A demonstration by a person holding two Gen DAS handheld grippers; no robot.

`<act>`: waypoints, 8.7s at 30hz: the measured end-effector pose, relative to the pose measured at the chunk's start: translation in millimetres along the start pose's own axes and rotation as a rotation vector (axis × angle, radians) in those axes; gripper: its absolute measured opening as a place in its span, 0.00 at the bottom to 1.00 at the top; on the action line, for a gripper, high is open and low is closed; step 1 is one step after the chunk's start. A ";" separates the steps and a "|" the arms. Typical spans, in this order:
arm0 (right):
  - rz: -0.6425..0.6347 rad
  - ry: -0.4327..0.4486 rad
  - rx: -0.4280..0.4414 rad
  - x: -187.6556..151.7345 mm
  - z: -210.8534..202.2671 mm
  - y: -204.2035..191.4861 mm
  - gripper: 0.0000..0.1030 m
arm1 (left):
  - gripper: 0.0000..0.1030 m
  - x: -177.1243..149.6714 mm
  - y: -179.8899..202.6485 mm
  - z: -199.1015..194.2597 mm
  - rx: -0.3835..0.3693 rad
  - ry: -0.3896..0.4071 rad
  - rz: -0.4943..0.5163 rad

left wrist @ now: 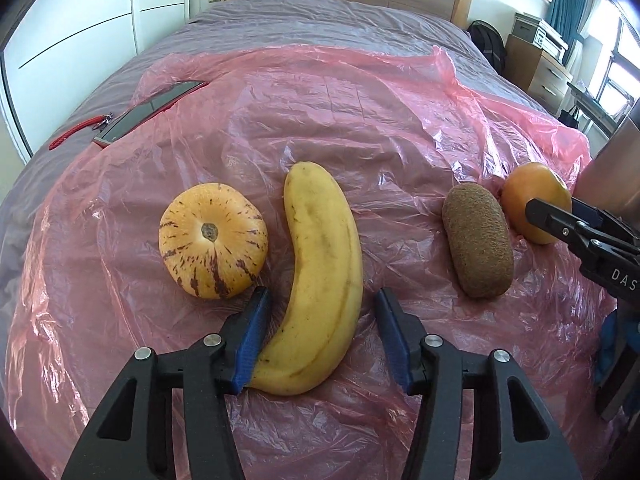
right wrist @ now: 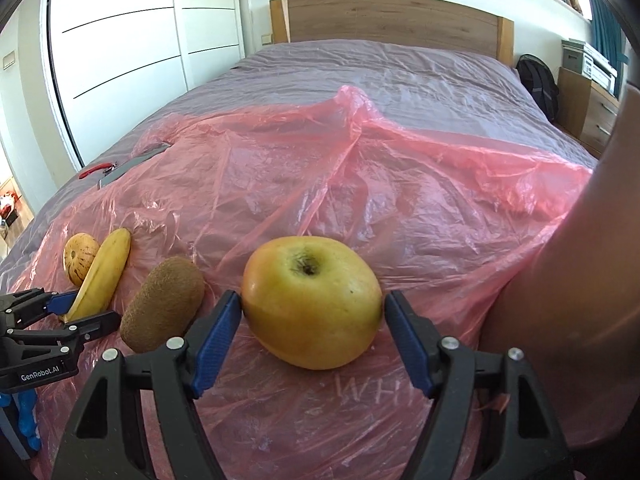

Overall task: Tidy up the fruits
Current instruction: 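Grasp the banana with the left tool while the right tool grasps the yellow apple, then lift and carry the banana and apple over the green tray with both tools, then lower the banana and apple into the tray and open both tools, then move both tools back to the striped melon and kiwi on the sheet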

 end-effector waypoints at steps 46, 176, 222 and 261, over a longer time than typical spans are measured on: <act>0.055 0.083 0.104 -5.8 2.8 4.3 1.00 | 0.27 4.1 27.1 -36.0 0.032 0.192 0.107; 0.266 -0.014 -0.322 -108.1 -125.1 419.5 1.00 | 0.29 7.4 541.5 37.7 -0.204 0.018 0.606; 0.313 0.062 -0.376 -87.5 -227.5 394.7 1.00 | 0.58 -1.8 532.7 -88.7 -0.182 0.157 0.712; 0.183 -0.021 -0.280 -162.1 -313.7 190.4 1.00 | 0.63 -70.7 271.7 -188.7 0.040 0.186 0.344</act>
Point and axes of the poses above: each gripper's, at about its wrist camera, not at the fingertips, and z roughly the way its jaws point, y to its right, x to its top, the point moved 5 cm from there along z, roughly the way its jaws point, and after that the axes turned 7 degrees about -x, right-handed, at the moved point
